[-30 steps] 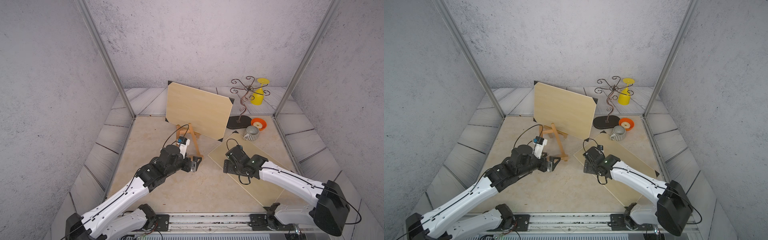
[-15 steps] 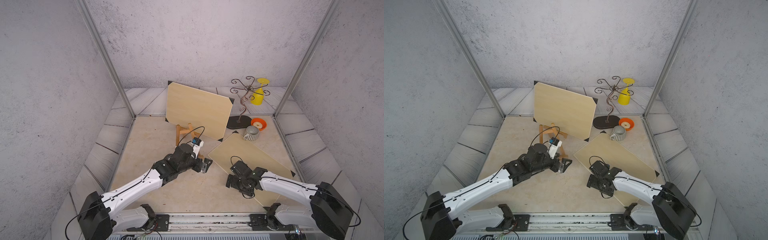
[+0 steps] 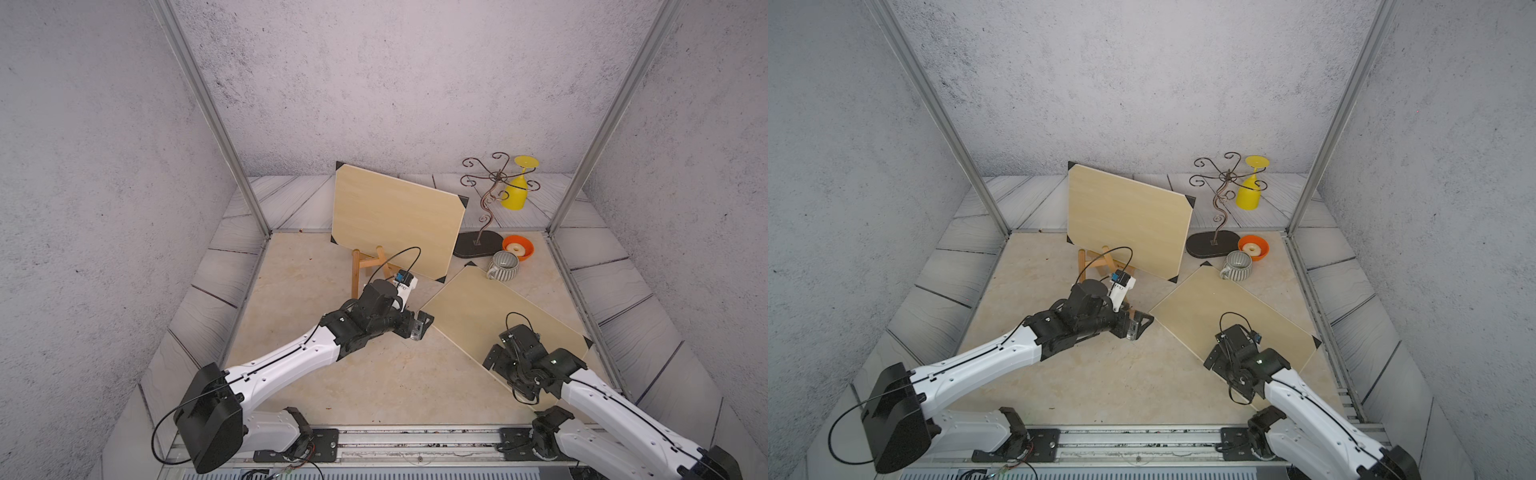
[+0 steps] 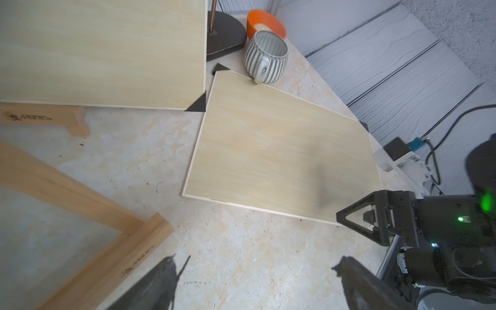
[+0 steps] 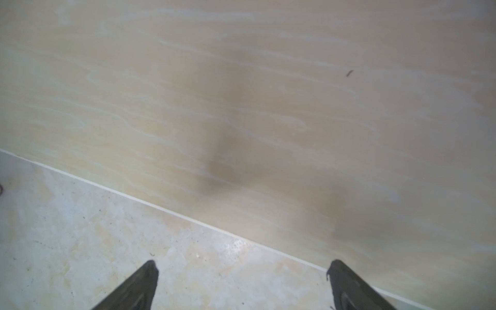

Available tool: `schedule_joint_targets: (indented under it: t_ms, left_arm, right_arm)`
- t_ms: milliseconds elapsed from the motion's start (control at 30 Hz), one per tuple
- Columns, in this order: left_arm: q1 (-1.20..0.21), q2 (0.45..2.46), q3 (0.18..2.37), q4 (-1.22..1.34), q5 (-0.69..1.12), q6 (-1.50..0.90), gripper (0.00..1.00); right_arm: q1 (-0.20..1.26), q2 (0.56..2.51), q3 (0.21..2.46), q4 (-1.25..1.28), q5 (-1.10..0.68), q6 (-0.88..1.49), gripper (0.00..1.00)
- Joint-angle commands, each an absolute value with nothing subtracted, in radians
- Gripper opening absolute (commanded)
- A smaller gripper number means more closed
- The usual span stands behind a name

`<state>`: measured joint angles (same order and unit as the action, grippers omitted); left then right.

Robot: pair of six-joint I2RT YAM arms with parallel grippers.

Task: Assemble the easel
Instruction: Adjust the drawing board at the center of the board.

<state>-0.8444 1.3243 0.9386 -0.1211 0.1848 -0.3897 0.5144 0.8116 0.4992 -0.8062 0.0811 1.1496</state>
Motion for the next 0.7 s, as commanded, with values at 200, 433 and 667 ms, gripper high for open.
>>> schedule_joint_targets:
  t_ms: [200, 433, 667]
  left_arm:
    - [-0.879, 1.587, 1.133, -0.159, 0.185, -0.400, 0.97]
    - [-0.877, 1.790, 1.309, -0.232, 0.163, -0.343, 0.97]
    - [-0.842, 1.907, 1.365, -0.202, 0.151, -0.351, 0.97]
  right_arm:
    - [0.341, 0.832, 0.676, -0.930, 0.220, 1.030, 0.99]
    - [0.014, 0.857, 0.711, -0.895, 0.179, 0.905, 0.99]
    - [-0.241, 0.912, 0.669, -0.832, 0.118, 0.851, 0.99]
